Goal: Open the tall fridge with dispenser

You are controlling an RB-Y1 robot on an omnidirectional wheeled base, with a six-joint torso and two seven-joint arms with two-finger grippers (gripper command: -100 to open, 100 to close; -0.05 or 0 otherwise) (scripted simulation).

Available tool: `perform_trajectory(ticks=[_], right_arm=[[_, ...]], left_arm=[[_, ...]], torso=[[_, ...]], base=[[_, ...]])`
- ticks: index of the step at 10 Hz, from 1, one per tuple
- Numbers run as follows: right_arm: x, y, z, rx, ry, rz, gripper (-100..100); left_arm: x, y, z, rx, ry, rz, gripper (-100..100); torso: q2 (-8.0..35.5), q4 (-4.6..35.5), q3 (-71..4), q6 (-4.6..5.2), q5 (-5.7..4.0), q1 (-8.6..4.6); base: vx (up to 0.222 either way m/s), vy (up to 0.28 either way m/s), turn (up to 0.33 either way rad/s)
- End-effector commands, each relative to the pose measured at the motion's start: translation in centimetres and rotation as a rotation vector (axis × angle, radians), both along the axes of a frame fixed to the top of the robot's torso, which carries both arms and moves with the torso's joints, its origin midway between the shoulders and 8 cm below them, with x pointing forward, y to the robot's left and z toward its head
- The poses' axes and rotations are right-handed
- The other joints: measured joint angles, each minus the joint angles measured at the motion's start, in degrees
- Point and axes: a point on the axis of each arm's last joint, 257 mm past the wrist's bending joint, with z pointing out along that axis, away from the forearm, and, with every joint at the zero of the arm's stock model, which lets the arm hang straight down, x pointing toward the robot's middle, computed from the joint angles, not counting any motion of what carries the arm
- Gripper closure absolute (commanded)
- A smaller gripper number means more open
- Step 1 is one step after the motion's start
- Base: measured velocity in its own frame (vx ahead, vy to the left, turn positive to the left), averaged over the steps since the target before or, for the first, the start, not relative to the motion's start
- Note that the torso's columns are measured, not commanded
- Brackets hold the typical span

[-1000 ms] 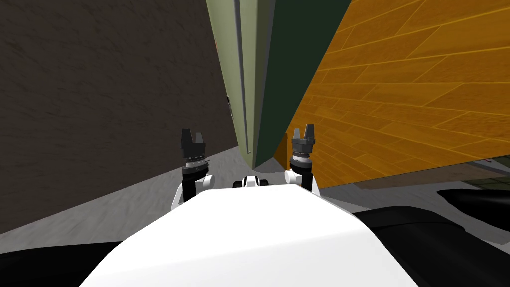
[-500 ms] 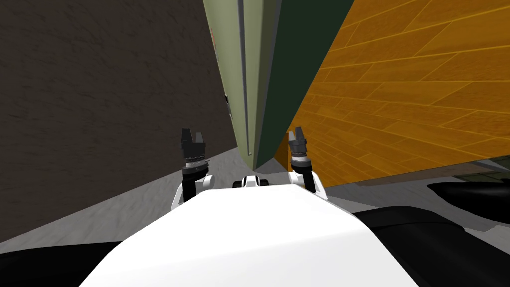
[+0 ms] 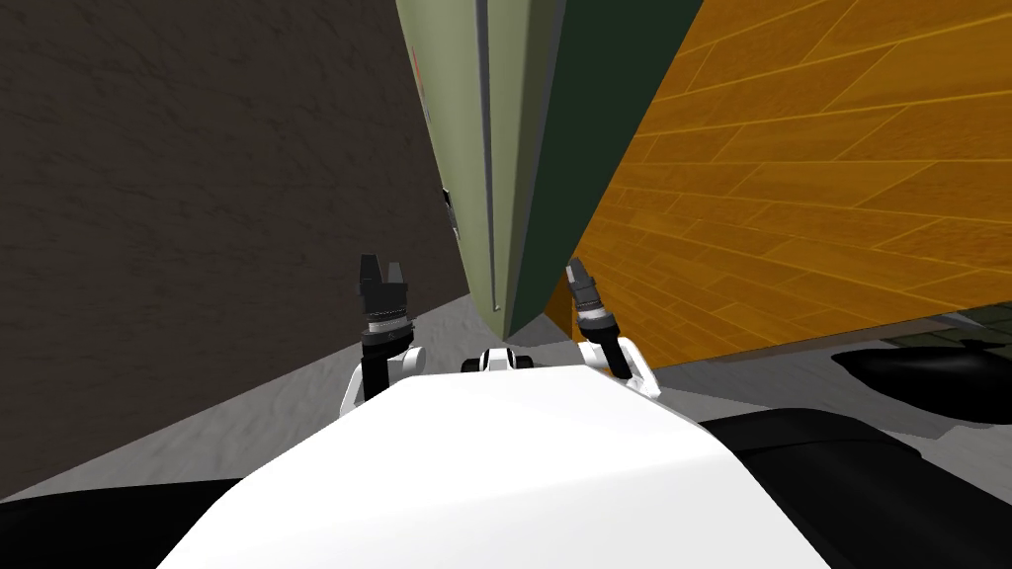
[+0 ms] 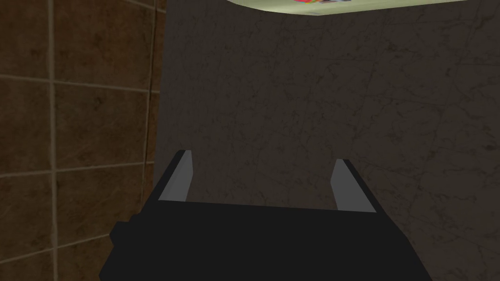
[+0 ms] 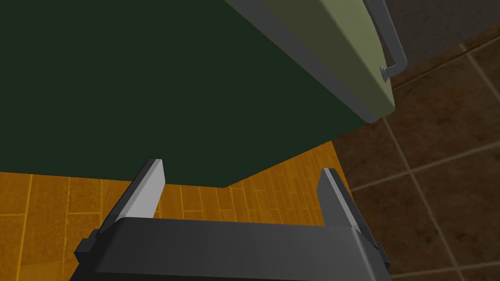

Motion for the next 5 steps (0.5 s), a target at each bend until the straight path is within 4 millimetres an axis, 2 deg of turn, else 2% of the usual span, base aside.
perform_trajectory(ticks=[1,2,3,5], right_arm=[[1.4,-0.5,-2.3,-0.089,0.079,-0.016,-100],[1.4,-0.3,-2.4,-0.116,0.085,-0.006,-100],[2.0,-0.9,-3.7,-0.157,0.126,-0.026,-100],[2.1,-0.8,-4.0,-0.193,0.139,-0.019,-100]], left_arm=[[0.0,0.0,0.0,0.0,0.0,0.0,0],[0.0,0.0,0.0,0.0,0.0,0.0,0],[0.0,0.0,0.0,0.0,0.0,0.0,0],[0.0,0.0,0.0,0.0,0.0,0.0,0]], torso=[[0.0,0.0,0.0,-0.03,0.0,-0.04],[0.0,0.0,0.0,0.0,0.0,-0.02],[0.0,0.0,0.0,-0.02,-0.02,-0.1],[0.1,0.0,0.0,-0.03,-0.01,-0.08]], base=[[0.071,0.081,-0.094],[0.07,0.067,-0.047],[0.087,0.089,-0.11],[0.043,0.055,-0.025]])
